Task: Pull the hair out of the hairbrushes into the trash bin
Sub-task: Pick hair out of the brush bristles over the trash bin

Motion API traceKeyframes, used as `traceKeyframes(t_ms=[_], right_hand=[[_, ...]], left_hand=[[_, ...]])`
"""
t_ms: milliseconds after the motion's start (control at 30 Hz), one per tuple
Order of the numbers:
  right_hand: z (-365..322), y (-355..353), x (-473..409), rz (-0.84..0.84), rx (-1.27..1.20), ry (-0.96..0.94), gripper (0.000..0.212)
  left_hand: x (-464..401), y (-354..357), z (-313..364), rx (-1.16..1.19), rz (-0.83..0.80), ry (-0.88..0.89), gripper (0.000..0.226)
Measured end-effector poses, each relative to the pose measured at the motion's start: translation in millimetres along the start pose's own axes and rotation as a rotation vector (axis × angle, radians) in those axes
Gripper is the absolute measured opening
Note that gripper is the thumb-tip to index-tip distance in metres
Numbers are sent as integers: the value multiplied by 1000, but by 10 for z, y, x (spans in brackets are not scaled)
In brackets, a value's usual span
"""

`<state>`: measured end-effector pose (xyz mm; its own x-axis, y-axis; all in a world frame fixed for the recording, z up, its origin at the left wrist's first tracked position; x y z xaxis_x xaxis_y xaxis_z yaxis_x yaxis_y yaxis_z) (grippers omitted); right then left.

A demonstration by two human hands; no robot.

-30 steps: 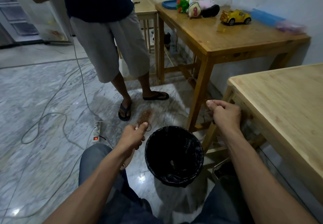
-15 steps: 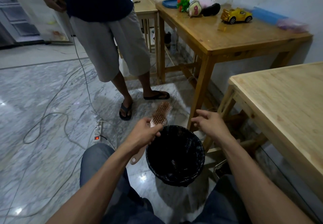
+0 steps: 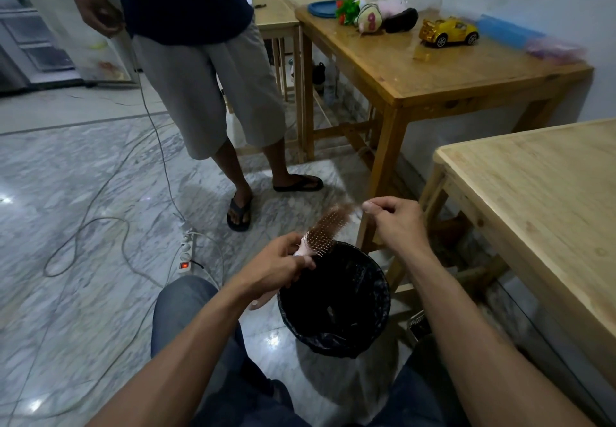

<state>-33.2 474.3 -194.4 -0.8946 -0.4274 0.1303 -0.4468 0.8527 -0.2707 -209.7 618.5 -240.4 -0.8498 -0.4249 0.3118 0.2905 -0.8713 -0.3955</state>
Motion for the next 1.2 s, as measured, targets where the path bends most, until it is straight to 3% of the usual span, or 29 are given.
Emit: traceKeyframes(t_ms=[167,367,467,567,700,767,867,967,1100,1200], right_hand=[[-7,-232,-38,121,-154,93,17],[71,-371,-38,299,-357,152,12],[101,-458,-29,383,-419,160,20],[161,-466,-2,314,-330,165,20],[251,-144,62,-75,-52,259,27],[337,4,86,-181,51,308,40],[403,53,66,-179,114,295,50],[321,5,29,-125,202,179,37],[165,27,13,-67,1,73,34],[166,134,36,-173,-135,94,33]], left_hand=[[18,-142,-353,226,122,-142,19],[-16,-282,-530,366,301,-247,12],[-8,-363,-619,393,390,-300,14],[11,-313,-574,344,376,-279,14],[22,-173,-289,262,296,-175,11],[25,-119,-152,206,240,-128,15],[29,-90,-4,48,215,-76,23],[31,-80,54,-35,212,-51,20],[25,-54,97,-121,196,-30,21],[25,-41,111,-155,192,-27,27]])
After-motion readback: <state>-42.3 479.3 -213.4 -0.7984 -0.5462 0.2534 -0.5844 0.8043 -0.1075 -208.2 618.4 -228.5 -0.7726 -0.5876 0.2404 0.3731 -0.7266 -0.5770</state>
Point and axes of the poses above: each hand's wrist, its own x-axis away from the middle knuckle, its own y-axis out of the palm, z = x × y, the point moved 6 cm from there along -x, towards the middle knuckle, and after that the axes turned 7 degrees about -x, right-handed, at the moved point
